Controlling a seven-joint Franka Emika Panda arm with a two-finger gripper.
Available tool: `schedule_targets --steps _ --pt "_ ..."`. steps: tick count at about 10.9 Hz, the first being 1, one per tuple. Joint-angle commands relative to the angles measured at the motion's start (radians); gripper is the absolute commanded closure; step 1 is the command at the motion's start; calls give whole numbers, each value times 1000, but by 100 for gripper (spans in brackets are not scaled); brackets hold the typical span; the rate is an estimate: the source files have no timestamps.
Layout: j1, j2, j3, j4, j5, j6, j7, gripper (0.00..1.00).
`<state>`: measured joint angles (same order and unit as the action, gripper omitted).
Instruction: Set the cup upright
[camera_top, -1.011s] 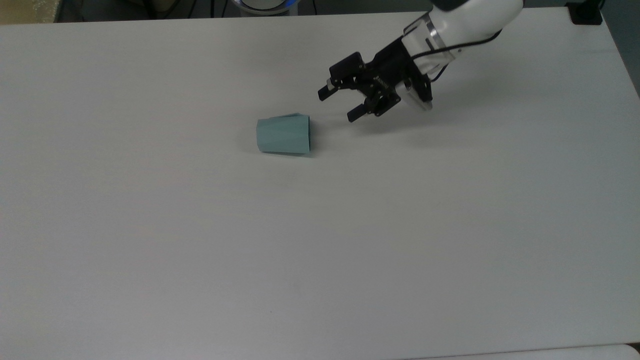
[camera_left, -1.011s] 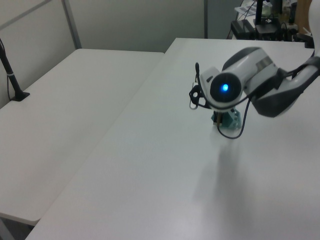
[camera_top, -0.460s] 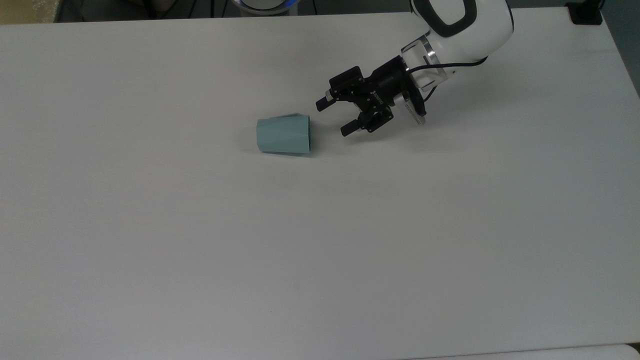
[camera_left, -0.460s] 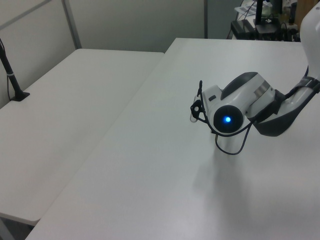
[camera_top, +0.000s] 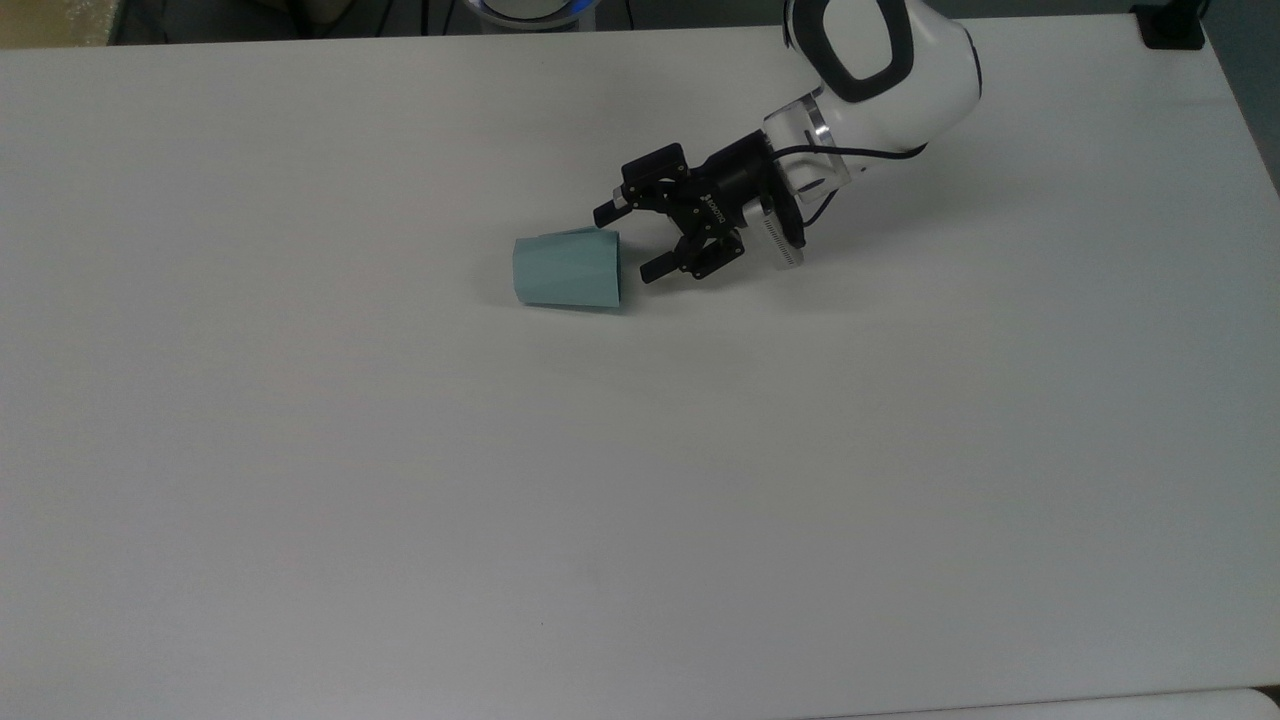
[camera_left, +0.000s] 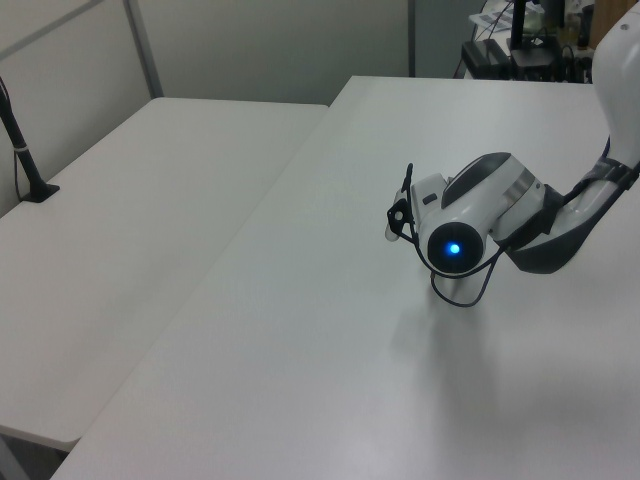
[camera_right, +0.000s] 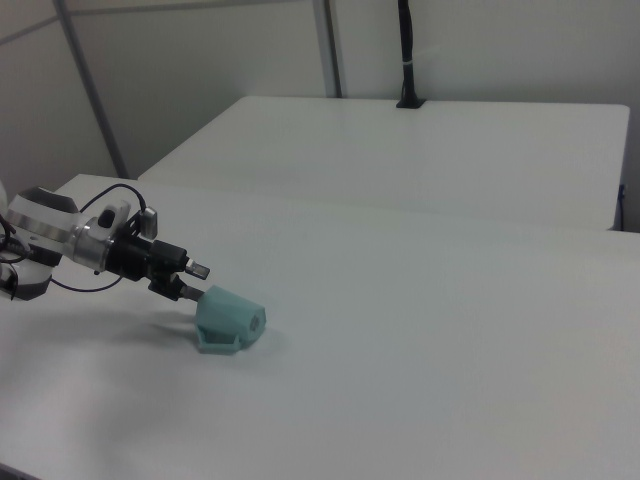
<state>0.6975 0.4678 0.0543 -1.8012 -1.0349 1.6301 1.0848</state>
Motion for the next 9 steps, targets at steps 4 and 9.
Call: schedule_targets --steps 4,9 --pt "-50 -5 1 -24 -20 19 23 4" --pt "-58 -5 1 -44 -10 14 17 53"
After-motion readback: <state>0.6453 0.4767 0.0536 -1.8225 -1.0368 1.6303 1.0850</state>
